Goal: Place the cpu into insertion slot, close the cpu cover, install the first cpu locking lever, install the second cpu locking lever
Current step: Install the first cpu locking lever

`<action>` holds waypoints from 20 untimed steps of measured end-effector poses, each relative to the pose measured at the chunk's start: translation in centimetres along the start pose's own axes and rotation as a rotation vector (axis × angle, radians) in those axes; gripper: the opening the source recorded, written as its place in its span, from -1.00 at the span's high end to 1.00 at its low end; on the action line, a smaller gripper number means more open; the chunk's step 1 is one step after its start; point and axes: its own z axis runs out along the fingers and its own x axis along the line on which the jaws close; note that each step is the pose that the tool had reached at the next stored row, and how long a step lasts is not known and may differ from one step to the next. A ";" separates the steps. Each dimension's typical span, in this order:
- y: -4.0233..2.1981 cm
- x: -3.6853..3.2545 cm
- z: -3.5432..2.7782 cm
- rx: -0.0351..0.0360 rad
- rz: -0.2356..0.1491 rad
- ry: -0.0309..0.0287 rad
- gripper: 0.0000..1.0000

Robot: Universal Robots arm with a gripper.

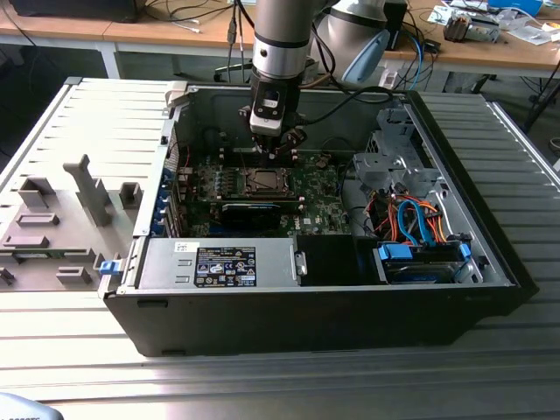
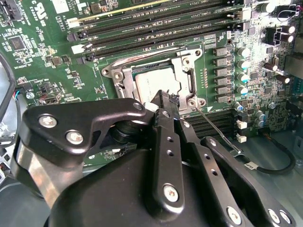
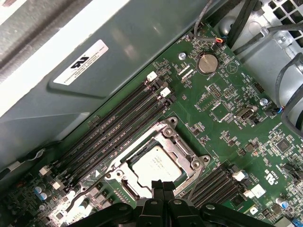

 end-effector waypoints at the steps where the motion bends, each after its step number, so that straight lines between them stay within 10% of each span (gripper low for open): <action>1: 0.00 0.00 0.00 0.0000 0.000 0.0000 0.79; 20: 0.00 0.00 0.00 0.0001 -0.015 -0.0009 0.79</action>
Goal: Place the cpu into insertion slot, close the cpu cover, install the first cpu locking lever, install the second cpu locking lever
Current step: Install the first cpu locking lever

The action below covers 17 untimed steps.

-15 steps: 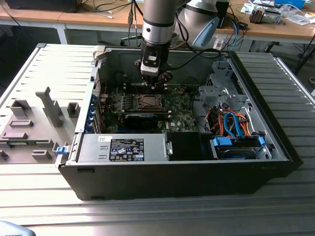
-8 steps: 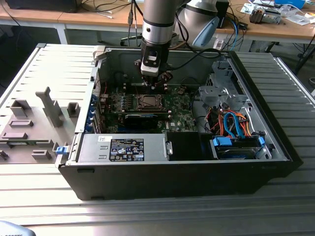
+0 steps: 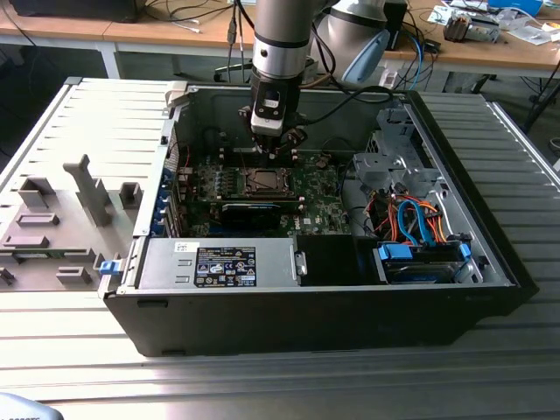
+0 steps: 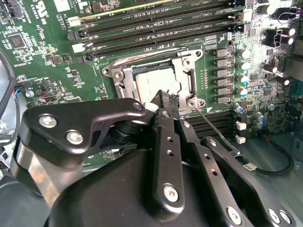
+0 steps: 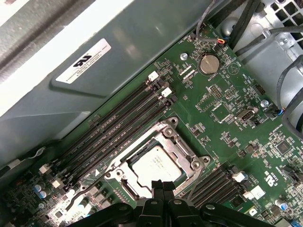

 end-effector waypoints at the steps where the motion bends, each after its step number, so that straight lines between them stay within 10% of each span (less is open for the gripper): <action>1: 0.00 0.00 0.00 0.0000 0.000 -0.0001 0.79; 17: 0.00 0.00 0.00 0.0000 -0.007 -0.0004 0.79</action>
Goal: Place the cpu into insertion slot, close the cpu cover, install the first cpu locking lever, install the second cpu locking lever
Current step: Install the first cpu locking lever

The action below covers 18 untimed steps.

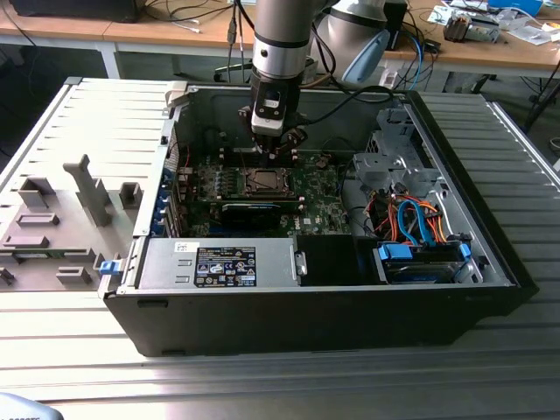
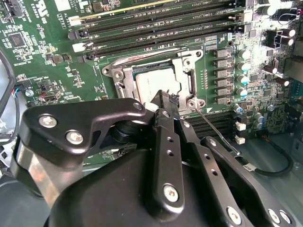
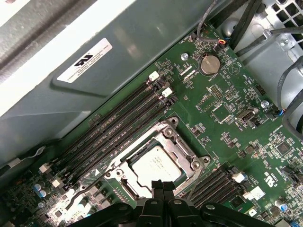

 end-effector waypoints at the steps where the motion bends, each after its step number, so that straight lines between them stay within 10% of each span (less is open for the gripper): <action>1: 0.00 0.00 0.00 0.0000 0.000 0.0000 0.79; 18: 0.00 0.00 0.00 0.0001 -0.021 -0.0013 0.79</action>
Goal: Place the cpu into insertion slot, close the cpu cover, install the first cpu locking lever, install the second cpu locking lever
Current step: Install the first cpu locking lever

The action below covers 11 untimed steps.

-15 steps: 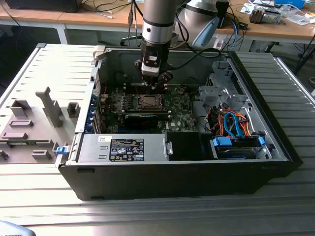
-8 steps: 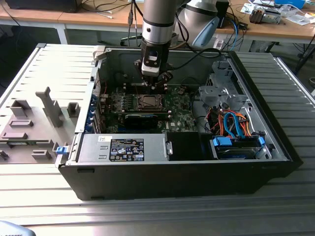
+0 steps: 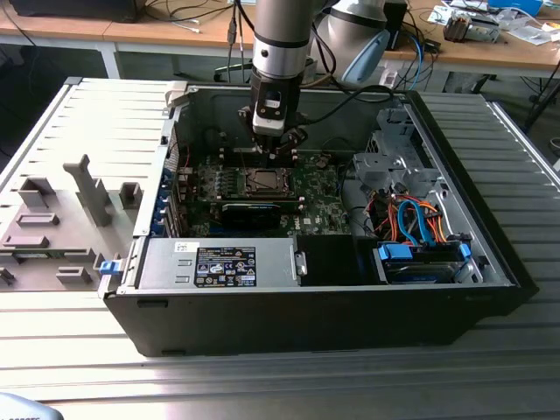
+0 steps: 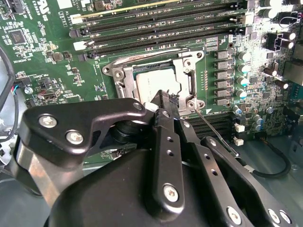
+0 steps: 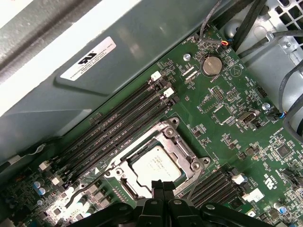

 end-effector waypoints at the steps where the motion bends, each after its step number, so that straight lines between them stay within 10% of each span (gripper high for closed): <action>1: 0.00 0.00 0.00 0.0000 0.000 0.0000 0.79; 11: 0.00 0.00 0.00 0.0000 -0.011 -0.0006 0.79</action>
